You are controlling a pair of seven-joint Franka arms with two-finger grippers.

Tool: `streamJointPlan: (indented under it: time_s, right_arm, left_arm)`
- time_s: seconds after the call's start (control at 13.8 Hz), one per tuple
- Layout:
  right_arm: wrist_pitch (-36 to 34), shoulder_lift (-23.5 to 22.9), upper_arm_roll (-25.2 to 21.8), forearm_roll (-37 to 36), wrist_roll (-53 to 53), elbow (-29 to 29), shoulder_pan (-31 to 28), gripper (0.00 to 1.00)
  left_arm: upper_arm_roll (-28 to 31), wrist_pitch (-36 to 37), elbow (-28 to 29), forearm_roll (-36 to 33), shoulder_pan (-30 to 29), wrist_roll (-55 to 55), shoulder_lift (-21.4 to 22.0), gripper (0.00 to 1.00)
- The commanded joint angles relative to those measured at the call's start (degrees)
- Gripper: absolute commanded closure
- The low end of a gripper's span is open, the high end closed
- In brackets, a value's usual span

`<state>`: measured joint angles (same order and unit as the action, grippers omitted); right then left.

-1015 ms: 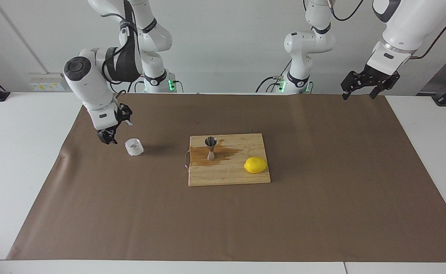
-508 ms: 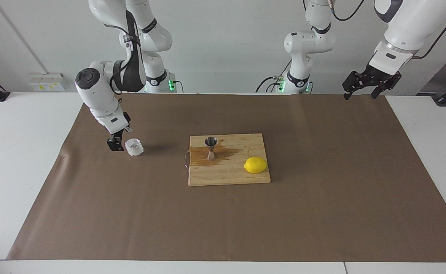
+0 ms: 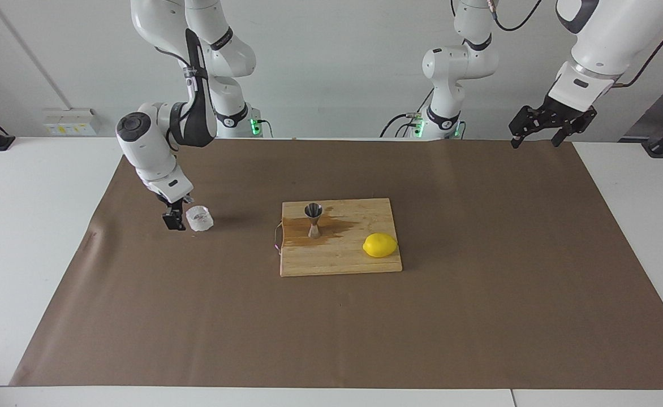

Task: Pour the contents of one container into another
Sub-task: 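Reach the right gripper to the clear glass and grasp it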

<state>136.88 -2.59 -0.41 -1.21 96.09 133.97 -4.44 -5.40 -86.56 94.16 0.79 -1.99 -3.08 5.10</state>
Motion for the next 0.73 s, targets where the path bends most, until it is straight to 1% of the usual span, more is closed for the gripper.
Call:
streamJointPlan:
  time_s: [0.0,0.15,0.36,0.58,0.65]
  right_arm:
    - [4.1,-1.2,0.6,1.5,2.2,2.0,-0.6,0.0]
    - [6.0,-1.2,0.7,1.6,2.5,2.9,0.2,0.0]
    - [6.4,-1.5,0.8,4.1,2.7,3.2,0.7,0.0]
    - [7.8,-2.0,0.8,4.6,2.5,3.8,1.7,0.0]
    - [7.8,-2.0,0.8,4.6,2.5,3.8,1.7,0.1]
  left_arm:
    - [-0.1,0.9,0.1,0.6,-0.5,0.5,0.3,0.0]
    - [-0.1,0.9,0.1,0.6,-0.5,0.5,0.3,0.0]
    - [-0.1,0.9,0.1,0.6,-0.5,0.5,0.3,0.0]
    - [-0.1,0.9,0.1,0.6,-0.5,0.5,0.3,0.0]
    - [-0.1,0.9,0.1,0.6,-0.5,0.5,0.3,0.0]
